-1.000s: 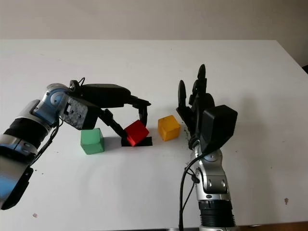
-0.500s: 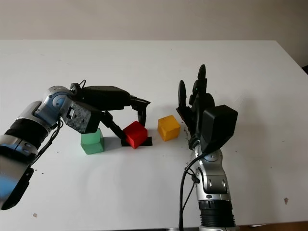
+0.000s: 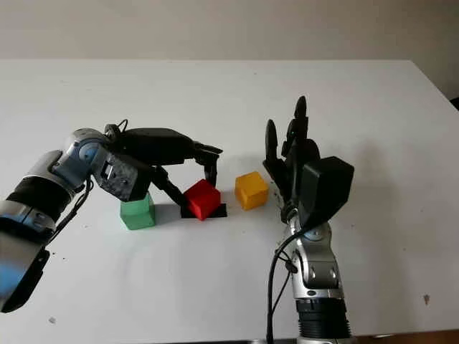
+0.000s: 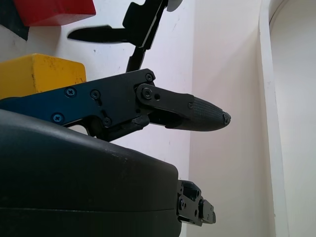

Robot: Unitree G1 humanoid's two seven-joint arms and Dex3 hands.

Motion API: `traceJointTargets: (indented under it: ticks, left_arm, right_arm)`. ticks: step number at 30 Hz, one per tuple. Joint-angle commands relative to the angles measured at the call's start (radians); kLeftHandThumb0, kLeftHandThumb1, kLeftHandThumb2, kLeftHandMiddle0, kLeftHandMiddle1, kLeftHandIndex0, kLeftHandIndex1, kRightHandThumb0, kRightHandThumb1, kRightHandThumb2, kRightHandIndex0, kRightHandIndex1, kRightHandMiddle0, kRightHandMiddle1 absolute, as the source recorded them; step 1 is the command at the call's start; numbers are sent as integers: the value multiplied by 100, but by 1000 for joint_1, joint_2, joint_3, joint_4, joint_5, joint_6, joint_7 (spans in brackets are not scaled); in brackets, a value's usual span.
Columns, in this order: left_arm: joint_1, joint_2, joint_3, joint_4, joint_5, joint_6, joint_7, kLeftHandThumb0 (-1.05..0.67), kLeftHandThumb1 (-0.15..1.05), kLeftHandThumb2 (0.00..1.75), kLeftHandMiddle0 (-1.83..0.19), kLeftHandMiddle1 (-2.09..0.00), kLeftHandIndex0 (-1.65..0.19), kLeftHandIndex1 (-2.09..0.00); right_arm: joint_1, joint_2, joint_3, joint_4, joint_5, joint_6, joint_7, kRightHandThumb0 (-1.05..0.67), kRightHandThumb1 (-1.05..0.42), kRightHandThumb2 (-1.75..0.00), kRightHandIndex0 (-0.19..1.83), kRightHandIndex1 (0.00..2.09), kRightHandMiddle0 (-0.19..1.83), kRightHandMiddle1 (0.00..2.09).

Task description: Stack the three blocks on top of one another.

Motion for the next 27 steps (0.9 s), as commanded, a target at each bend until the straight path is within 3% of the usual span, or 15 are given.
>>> traceJointTargets:
  ticks: [1, 3, 8, 11, 16, 21, 26, 27]
  left_arm:
    - [-3, 14, 1, -1, -11, -3, 1, -61, 95, 5, 2, -4, -6, -87]
    - [-2, 19, 5, -3, -16, -2, -1, -63, 95, 5, 5, -4, -4, -77]
    - [-3, 36, 18, -23, -47, 50, -28, -69, 89, 5, 13, -5, -6, -25]
    - [-4, 53, 28, -30, -64, 50, -28, -74, 88, 5, 14, -5, -3, -13]
    - [-10, 73, 50, -42, -112, 79, -69, -78, 88, 5, 16, -4, 6, -5]
    - [10, 113, 122, -95, -234, 148, -152, -78, 86, 5, 19, -2, 9, -5]
    - [122, 138, 312, -224, -471, 278, -149, -73, 87, 6, 19, 0, 12, -4]
    - [153, 137, 344, -256, -501, 294, -127, -82, 98, 17, 19, 0, 15, -3]
  right_arm:
    - [9, -1, -3, -19, 0, -2, -1, -54, -105, -59, -18, 6, -17, 6]
    - [9, -1, -3, -19, 2, 1, 0, -55, -105, -59, -18, 6, -17, 5]
    - [10, -3, -2, -15, 2, -8, 7, -54, -105, -60, -18, 5, -17, 5]
    - [10, -2, -3, -16, 2, -6, 8, -54, -105, -60, -18, 5, -17, 5]
    - [12, -5, -1, -19, -2, -5, 9, -54, -105, -60, -18, 6, -17, 6]
    - [5, -12, -4, -19, 0, -12, 18, -54, -105, -59, -18, 5, -17, 5]
    - [-10, -42, -19, -22, 7, -10, 47, -54, -105, -56, -18, 5, -16, 6]
    - [-15, -52, -22, -21, 8, -10, 57, -58, -105, -53, -19, 5, -16, 6]
